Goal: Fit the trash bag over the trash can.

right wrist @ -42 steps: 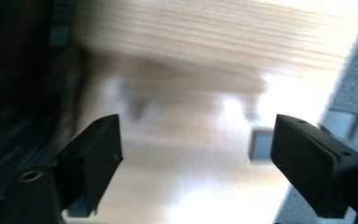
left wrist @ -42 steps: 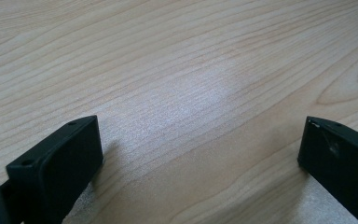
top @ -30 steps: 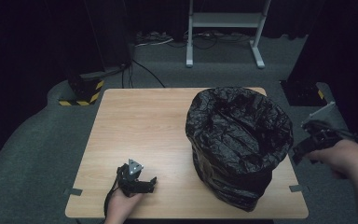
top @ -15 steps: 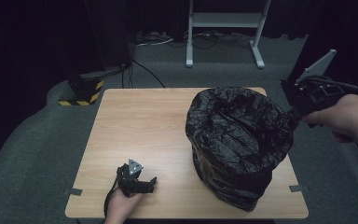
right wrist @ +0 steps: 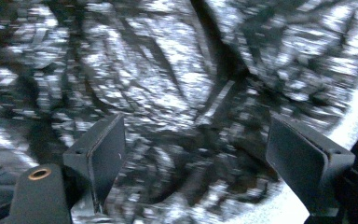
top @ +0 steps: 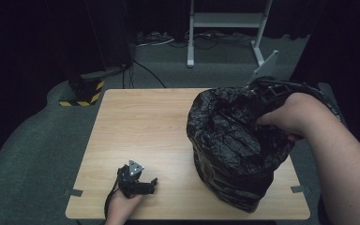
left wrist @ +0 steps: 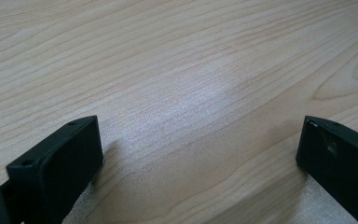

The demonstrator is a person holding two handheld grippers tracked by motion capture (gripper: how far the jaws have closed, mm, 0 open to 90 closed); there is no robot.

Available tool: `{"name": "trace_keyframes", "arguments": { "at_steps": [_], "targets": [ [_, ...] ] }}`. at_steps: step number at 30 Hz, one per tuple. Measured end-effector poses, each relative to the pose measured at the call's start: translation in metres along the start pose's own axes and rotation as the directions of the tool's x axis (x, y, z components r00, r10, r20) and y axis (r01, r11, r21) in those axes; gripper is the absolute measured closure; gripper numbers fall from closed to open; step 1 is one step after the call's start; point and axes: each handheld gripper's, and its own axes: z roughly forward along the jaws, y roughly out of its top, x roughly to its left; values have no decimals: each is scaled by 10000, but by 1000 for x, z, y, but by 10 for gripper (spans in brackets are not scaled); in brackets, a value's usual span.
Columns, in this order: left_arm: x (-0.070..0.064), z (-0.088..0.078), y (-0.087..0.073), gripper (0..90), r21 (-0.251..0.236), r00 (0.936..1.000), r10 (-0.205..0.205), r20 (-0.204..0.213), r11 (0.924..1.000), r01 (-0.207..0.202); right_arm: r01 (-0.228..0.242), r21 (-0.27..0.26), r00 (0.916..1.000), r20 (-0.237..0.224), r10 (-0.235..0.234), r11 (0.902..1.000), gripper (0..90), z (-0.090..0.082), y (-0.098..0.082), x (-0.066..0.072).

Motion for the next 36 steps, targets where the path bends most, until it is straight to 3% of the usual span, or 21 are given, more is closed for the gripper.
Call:
{"name": "trace_keyframes", "arguments": {
  "at_steps": [5, 11, 17, 27, 36],
  "targets": [
    [0, 0, 0, 6, 1, 10000, -44, -10, 10000, 44, 544, 123, 9985, -96, -543, 9984, 201, 4, 7, 29],
    [0, 0, 0, 6, -1, 10000, -58, -10, 10000, 58, 841, 243, 9963, -210, -836, 9962, 202, 15, 13, 47],
    [0, 0, 0, 6, -6, 10000, -52, -11, 10000, 52, 1154, 779, 9923, -534, -1115, 9903, 206, 50, 18, 59],
    [0, 0, 0, 6, -3, 10000, -61, -18, 10000, 61, 1289, 1605, 9897, -835, -1167, 9786, 210, 109, 22, 64],
    [0, 0, 0, 6, 1, 10000, -61, -15, 10000, 61, 1359, 1747, 9884, -914, -1214, 9752, 210, 126, 23, 64]
  ]
}}
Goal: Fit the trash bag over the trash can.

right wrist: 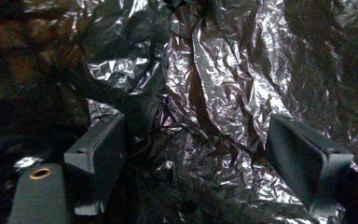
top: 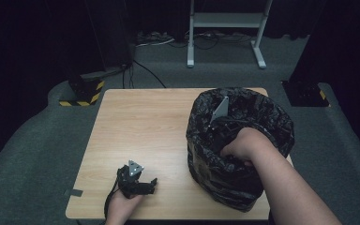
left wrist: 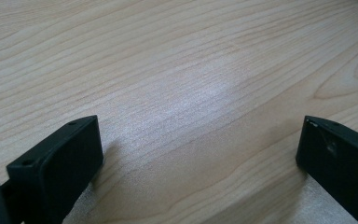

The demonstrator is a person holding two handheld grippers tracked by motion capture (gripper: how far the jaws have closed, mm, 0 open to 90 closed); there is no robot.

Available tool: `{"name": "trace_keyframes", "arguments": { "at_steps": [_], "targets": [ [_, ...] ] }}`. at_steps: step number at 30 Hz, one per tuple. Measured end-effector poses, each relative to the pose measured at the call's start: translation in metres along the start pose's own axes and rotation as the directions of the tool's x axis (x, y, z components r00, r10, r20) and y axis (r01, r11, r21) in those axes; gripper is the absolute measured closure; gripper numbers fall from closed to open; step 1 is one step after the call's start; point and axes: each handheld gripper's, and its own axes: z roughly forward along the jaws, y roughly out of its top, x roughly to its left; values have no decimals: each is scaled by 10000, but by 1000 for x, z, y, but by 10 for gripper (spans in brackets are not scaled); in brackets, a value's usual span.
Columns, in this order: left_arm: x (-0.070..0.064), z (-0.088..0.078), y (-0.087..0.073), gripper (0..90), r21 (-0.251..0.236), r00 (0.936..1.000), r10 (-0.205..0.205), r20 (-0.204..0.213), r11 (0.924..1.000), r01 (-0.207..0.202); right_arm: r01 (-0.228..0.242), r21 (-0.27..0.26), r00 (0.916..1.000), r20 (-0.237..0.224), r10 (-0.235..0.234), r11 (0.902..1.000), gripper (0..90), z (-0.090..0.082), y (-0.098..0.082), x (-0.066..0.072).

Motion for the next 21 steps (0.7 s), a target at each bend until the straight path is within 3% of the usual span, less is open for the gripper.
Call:
{"name": "trace_keyframes", "arguments": {
  "at_steps": [4, 8, 11, 15, 18, 21],
  "targets": [
    [0, 0, 0, 6, -9, 10000, -3, -5, 10000, 3, 50, -94, 9999, 143, -48, 9999, 213, -12, 0, -1],
    [0, 0, 0, 6, -9, 10000, -4, -3, 10000, 4, 135, -693, 9994, 317, -114, 9975, 225, -45, 3, -3],
    [0, 0, 0, 6, -5, 10000, -1, -3, 10000, 1, 249, -1254, 9987, 472, -191, 9918, 304, -71, 10, -2],
    [0, 0, 0, 6, -6, 10000, -2, 1, 10000, 2, 501, -2062, 9976, 578, -390, 9772, 530, -95, 27, -2],
    [0, 0, 0, 6, -6, 10000, 10, 14, 10000, -10, 488, -2688, 9970, 709, -308, 9620, 628, -102, 43, -4],
    [0, 0, 0, 6, -5, 10000, 13, 15, 10000, -13, 513, -2923, 9966, 766, -301, 9549, 658, -93, 60, -6]
  ]
}}
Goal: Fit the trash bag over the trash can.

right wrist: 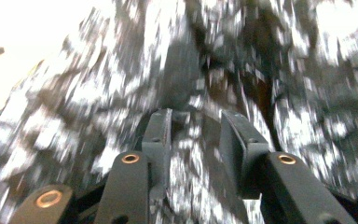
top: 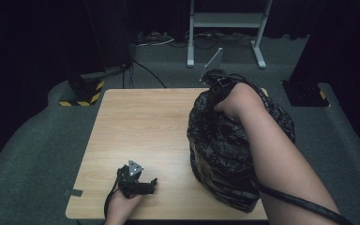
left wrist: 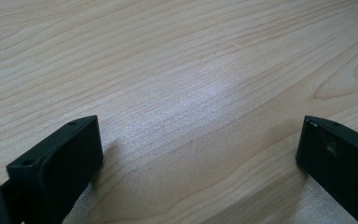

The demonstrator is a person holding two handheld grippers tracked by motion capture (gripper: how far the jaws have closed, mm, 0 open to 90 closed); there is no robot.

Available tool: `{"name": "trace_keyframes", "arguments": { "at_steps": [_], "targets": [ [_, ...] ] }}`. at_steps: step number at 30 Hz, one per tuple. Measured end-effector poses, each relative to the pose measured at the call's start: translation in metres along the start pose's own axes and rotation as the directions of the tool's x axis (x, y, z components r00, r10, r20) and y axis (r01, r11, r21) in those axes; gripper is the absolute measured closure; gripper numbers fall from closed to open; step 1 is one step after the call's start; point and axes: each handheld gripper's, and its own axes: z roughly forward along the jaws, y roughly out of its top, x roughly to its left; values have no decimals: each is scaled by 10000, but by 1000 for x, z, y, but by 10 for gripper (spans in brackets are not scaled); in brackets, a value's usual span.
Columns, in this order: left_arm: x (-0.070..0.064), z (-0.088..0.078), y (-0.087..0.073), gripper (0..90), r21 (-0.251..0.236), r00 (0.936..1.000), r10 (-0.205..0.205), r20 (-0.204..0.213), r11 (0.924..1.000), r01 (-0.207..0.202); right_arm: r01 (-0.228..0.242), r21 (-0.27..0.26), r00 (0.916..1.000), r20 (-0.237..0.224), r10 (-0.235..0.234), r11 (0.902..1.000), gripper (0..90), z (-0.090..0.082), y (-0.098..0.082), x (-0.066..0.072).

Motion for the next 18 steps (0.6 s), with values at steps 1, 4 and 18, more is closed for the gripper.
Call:
{"name": "trace_keyframes", "arguments": {
  "at_steps": [1, 4, 18],
  "targets": [
    [0, 0, 0, 6, -2, 10000, 1, -2, 10000, -1, -21, -59, 10000, -48, 20, 10000, 671, 5, 2, 0],
    [0, 0, 0, 6, -1, 10000, 7, -5, 10000, -7, 43, 64, 9993, -366, -40, 10000, 689, 32, 7, -1],
    [0, 0, 0, 6, -2, 10000, 23, -7, 10000, -23, -238, -124, 9995, -205, 235, 9996, 540, 31, -11, -20]
  ]
}}
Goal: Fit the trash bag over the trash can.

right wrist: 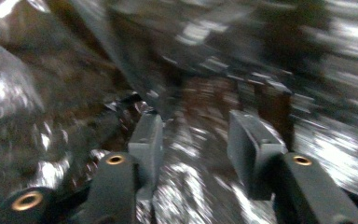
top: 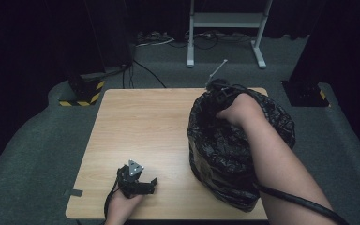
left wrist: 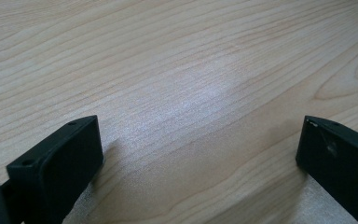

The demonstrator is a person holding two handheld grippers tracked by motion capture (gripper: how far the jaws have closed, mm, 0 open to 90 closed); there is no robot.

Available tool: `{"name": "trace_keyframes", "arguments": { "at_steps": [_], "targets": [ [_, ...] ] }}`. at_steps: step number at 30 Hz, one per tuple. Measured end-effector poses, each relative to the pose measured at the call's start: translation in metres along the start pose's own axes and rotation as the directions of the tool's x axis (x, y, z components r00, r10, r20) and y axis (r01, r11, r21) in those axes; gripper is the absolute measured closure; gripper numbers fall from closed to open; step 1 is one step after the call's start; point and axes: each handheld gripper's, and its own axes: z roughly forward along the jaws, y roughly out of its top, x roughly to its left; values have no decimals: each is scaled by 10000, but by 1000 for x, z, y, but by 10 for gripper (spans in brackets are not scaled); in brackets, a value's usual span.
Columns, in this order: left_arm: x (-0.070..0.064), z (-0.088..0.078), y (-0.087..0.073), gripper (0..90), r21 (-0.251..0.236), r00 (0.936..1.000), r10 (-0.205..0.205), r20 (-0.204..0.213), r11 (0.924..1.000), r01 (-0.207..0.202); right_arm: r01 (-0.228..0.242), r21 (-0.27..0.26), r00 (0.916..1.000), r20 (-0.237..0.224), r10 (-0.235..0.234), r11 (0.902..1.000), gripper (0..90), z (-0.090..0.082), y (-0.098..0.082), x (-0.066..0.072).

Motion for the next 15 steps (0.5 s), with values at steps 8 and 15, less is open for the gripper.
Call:
{"name": "trace_keyframes", "arguments": {
  "at_steps": [8, 15],
  "targets": [
    [0, 0, 0, 6, 8, 10000, -8, 0, 10000, 8, -527, 999, 9780, 2062, 311, 9936, 548, 34, -22, -32],
    [0, 0, 0, 6, 9, 10000, 0, 2, 10000, 0, -750, 1720, 9877, 1483, 494, 9822, 531, 76, -29, -41]
  ]
}}
